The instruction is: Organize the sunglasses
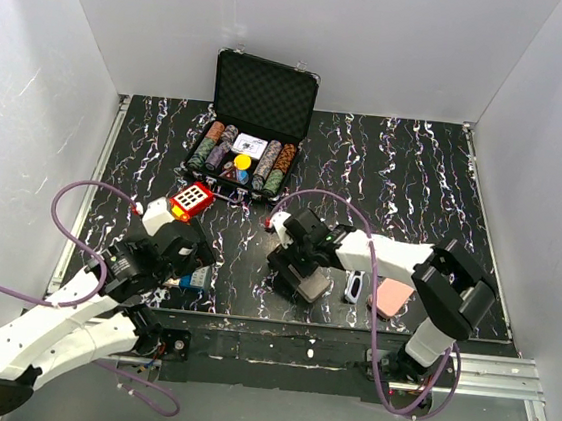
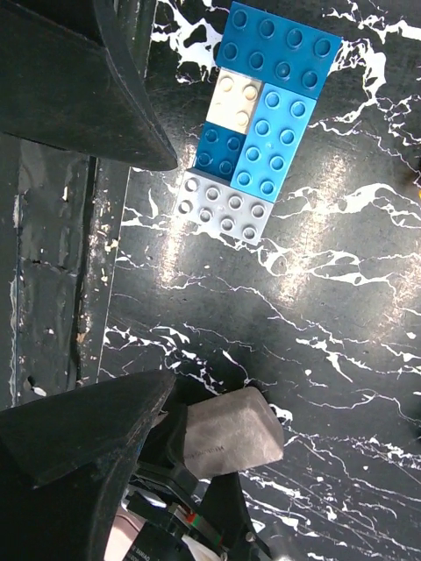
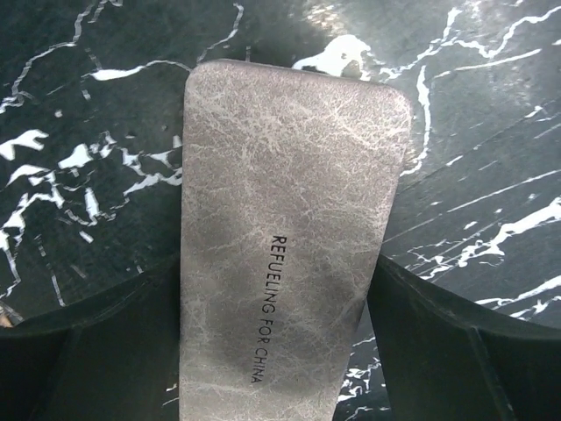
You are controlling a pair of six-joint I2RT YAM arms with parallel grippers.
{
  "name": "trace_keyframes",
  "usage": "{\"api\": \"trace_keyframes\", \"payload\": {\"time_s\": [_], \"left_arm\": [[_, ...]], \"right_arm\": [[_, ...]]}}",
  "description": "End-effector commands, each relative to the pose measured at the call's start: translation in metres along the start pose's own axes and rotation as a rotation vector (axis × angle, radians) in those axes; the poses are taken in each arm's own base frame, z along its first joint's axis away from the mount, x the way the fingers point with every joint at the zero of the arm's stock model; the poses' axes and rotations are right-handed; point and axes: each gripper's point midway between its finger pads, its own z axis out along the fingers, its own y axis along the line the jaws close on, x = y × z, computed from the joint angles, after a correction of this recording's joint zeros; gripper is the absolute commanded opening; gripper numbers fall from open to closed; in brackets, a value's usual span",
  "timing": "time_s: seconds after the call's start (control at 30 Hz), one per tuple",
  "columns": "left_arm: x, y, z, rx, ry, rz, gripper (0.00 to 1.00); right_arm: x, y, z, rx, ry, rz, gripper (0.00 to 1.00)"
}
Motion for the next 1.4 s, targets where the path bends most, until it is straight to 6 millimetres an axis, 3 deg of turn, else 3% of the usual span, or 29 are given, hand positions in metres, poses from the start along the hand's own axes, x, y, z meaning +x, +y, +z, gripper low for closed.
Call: {"api": "trace_keyframes", "payload": {"time_s": [0.0,0.07,0.17,0.27,0.47,0.6,0.73,0.83,0.87,0.93,1.1,1.2,1.27,1.37], "left_arm": [[-0.002,0.003,0.004,-0.036,-0.017,0.006,0.98],[-0.001,0.002,0.006,-0.036,-0.012,0.007,0.98],[0.0,0.001,0.007,-0.038,-0.002,0.011,0.98],[0.003,0.001,0.007,-0.036,0.008,0.009,0.98],[0.004,0.002,0.007,-0.027,0.007,0.006,0.98],[0.001,0.0,0.006,-0.023,-0.005,0.003,0.98],[-0.001,-0.003,0.005,-0.015,-0.005,0.0,0.98],[-0.001,-0.002,0.006,-0.023,-0.003,0.004,0.98],[-0.001,-0.004,0.006,-0.021,-0.004,0.003,0.98],[-0.001,-0.005,0.005,-0.017,0.003,0.005,0.98],[0.001,-0.009,0.003,0.015,0.009,0.004,0.98],[0.001,-0.009,0.002,0.035,0.008,-0.001,0.98],[0.001,-0.008,-0.001,0.045,0.006,-0.009,0.98],[0.002,-0.007,-0.004,0.065,0.007,-0.015,0.98]], "right_arm": [[-0.009,-0.018,-0.002,0.111,0.029,0.025,0.82],[-0.022,-0.025,-0.007,0.152,-0.004,0.055,0.78],[-0.041,-0.051,-0.017,0.212,-0.046,0.098,0.73],[-0.06,-0.105,-0.032,0.286,-0.106,0.246,0.7],[-0.081,-0.241,-0.068,0.477,-0.238,0.614,0.69],[-0.069,-0.314,-0.07,0.533,-0.256,0.851,0.69],[-0.049,-0.357,-0.064,0.573,-0.216,0.978,0.7],[-0.042,-0.37,-0.059,0.557,-0.21,1.034,0.78],[-0.041,-0.373,-0.06,0.559,-0.21,1.05,0.85],[-0.039,-0.376,-0.071,0.587,-0.204,1.07,0.87],[-0.048,-0.374,-0.132,0.679,-0.284,1.005,0.89],[-0.036,-0.349,-0.166,0.705,-0.32,1.066,0.9],[-0.016,-0.321,-0.174,0.7,-0.351,1.137,0.91],[0.026,-0.269,-0.163,0.636,-0.379,1.24,0.91]]}}
